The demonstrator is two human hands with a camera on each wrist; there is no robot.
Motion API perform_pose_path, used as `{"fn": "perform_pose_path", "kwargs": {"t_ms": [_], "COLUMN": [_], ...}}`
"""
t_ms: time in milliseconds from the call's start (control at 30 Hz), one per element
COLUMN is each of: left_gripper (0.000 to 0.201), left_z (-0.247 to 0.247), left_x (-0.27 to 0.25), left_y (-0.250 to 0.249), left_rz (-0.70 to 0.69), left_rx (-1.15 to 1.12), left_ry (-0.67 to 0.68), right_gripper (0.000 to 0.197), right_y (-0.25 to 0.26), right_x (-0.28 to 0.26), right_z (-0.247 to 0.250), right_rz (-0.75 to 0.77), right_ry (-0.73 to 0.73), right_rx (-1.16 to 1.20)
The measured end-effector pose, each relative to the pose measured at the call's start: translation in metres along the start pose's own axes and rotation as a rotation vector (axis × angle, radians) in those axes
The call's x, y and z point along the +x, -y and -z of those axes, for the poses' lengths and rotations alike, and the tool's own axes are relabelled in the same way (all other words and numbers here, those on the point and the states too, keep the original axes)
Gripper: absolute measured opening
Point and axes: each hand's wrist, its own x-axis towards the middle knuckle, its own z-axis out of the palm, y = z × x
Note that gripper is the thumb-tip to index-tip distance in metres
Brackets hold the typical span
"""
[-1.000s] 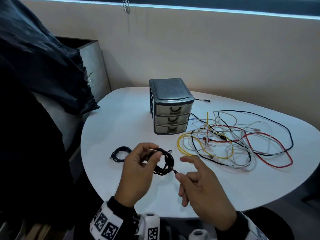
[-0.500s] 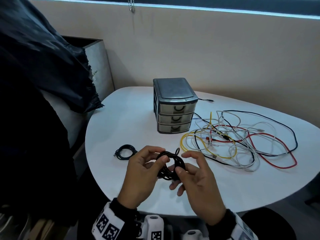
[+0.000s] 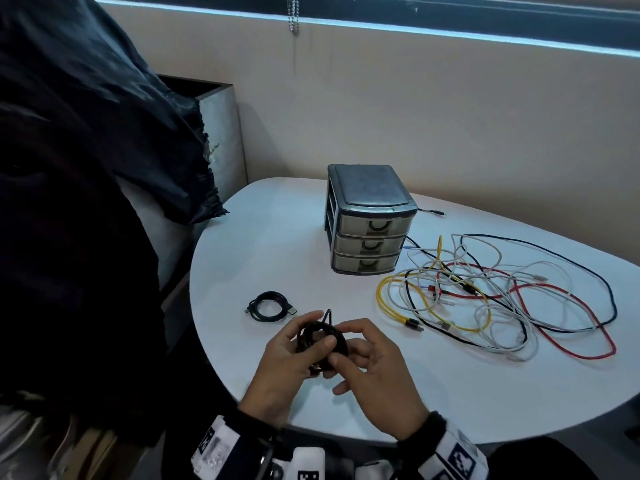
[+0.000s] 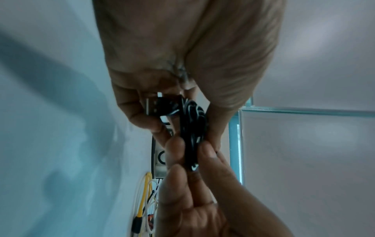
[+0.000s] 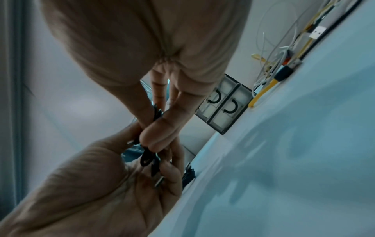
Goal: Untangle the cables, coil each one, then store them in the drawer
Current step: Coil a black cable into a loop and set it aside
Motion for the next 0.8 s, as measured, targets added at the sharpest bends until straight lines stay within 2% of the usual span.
{"fn": "perform_pose_path", "kwargs": {"t_ms": [133,233,300,433,533,700,800], "left_gripper": [0.046,0.03,0.028,0.029,0.025,0.015,0.015], "left_z": [0.007,0.01,0.012,0.02,0.025,0.019,0.004], "left_x": [0.001,-0.001,-0.004,-0.007,-0.008,-0.006,-0.002], "left_y": [-0.004,-0.003,-0.003,-0.003,-0.005,-0.005,-0.008], "left_rz": [-0.003,-0.004,-0.008,-0.026,-0.035,-0.022,-0.005], "left_rx": [-0.054,-0.045,-0.051,-0.02,0.01,0.05,0.065], "left_ry": [-0.07,-0.137,-0.192,-0.245,-0.242,-0.201,-0.133], "right_gripper": [0.017,0.013,0.013,0.027,0.029,0.019,0.016], "right_y": [0.002,0.0,0.0,-0.009,-0.016,-0.016,-0.015], "right_x": [0.018,0.05,0.073,0.098,0.089,0.065,0.054], "right_z": [-0.002,-0.006,-0.012,-0.016,-0.006,0.048,0.093], "right_rz": [-0.093,-0.166,-0.185,-0.371,-0.407,-0.218,-0.346], "right_ry": [-0.119,-0.226,-0.264,-0.242,-0.164,-0.273,-0.265], "right_rx": [0.122,0.12,0.126,0.152,-0.048,-0.61,-0.998]}}
